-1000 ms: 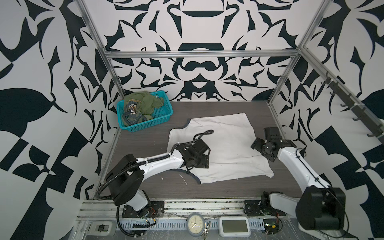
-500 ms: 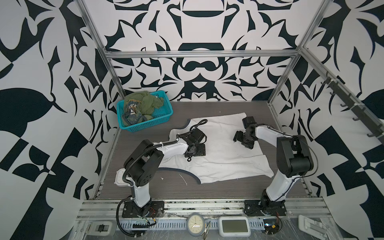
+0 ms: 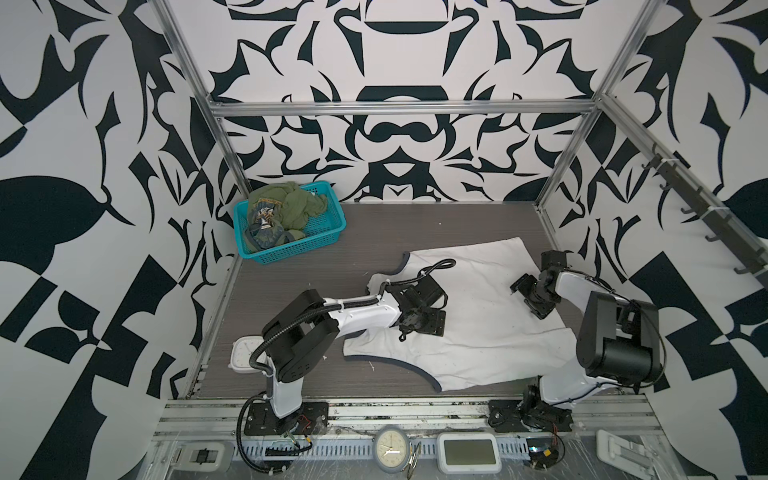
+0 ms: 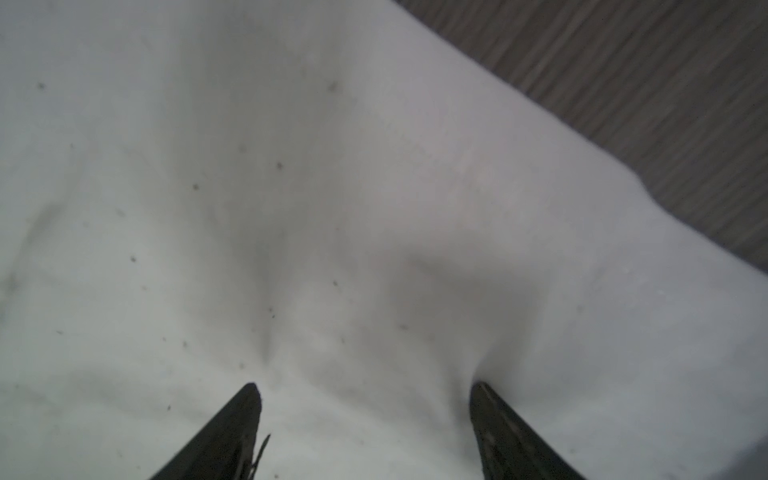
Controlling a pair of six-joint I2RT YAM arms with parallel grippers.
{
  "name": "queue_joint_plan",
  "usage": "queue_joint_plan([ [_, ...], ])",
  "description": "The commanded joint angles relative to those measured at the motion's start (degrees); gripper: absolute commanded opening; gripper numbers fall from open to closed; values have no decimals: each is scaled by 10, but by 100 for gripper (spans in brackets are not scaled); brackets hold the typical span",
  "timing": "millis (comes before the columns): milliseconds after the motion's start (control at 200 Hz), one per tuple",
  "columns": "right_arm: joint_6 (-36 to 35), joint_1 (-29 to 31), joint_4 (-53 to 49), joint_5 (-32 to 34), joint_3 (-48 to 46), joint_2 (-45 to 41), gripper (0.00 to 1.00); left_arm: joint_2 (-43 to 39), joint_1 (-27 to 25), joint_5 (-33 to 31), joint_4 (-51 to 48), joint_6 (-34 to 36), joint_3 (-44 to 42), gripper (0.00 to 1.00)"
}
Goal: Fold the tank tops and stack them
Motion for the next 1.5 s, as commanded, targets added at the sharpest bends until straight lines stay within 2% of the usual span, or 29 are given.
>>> queue_joint_plan([
  [0,1,10,-36,-4,-3,-2,81,-78,81,-57,-58,-11,2,81],
  [175,-2,22,-36,-2,-3,6,81,-135,201,-89,-81,-30,-55,72],
  [260,-2,24,-34,-3,-3,7,81,-141,251,-84,-72,-35,-84,66],
  [420,-2,29,-34,-3,0,8,81,-105,304,-50,-36,-26,-102,56],
  [690,-3,33,-33,-5,-1,10,81,-30,306,-12,-13,6,-70,46],
  [1110,-4,38,-30,-8,2,21,81,24,299,5,-5,34,-27,43],
  [1250,-5,37,-30,-9,2,21,81,45,296,-4,-17,40,-8,34],
  [1495,-5,38,-34,-1,3,17,81,28,293,-54,-37,46,-9,4],
])
